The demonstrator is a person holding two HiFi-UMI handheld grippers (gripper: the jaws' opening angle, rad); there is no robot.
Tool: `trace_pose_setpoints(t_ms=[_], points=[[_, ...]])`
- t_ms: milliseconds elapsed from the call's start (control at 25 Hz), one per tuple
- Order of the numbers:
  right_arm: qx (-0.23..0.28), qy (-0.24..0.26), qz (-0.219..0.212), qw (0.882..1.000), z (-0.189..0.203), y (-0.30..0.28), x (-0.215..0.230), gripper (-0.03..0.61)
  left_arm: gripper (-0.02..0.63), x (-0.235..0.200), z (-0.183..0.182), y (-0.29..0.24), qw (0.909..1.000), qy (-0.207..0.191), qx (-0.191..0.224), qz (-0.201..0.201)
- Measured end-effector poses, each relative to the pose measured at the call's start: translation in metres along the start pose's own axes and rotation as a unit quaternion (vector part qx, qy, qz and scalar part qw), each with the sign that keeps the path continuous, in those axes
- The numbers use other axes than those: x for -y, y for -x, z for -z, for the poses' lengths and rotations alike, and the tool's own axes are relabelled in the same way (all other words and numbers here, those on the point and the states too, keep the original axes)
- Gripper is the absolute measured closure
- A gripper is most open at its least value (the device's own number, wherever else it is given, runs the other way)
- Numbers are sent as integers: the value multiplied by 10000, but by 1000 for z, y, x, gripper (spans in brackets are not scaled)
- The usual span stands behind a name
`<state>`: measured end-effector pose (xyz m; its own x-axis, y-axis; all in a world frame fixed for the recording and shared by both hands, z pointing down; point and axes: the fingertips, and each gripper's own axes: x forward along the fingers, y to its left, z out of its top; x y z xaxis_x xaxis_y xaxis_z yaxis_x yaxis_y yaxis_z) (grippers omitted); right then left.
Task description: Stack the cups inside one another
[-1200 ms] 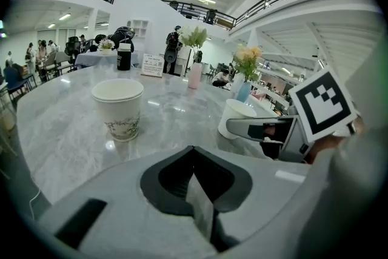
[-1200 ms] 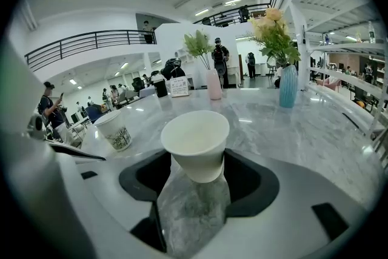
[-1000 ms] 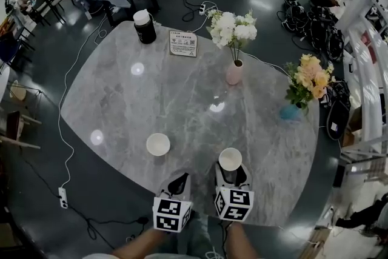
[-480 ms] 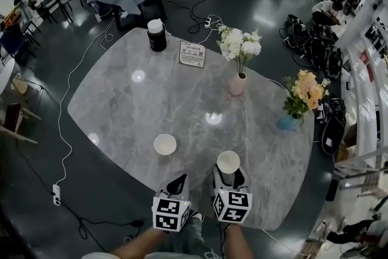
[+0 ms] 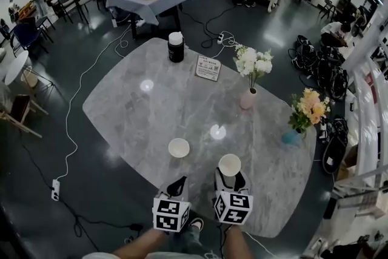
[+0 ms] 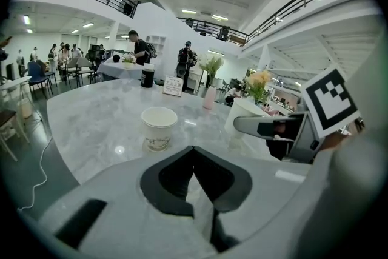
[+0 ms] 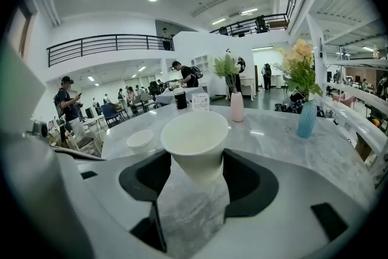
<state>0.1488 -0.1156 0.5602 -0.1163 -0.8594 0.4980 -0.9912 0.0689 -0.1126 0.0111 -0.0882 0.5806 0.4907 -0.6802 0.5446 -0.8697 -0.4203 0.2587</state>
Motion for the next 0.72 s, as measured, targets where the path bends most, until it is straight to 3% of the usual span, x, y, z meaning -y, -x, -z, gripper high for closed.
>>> trace_pose_setpoints(t_ms=[720], points=[[185, 349, -564, 9976, -27, -6, -73, 337, 617, -54, -13, 51, 9974, 237, 363, -583]])
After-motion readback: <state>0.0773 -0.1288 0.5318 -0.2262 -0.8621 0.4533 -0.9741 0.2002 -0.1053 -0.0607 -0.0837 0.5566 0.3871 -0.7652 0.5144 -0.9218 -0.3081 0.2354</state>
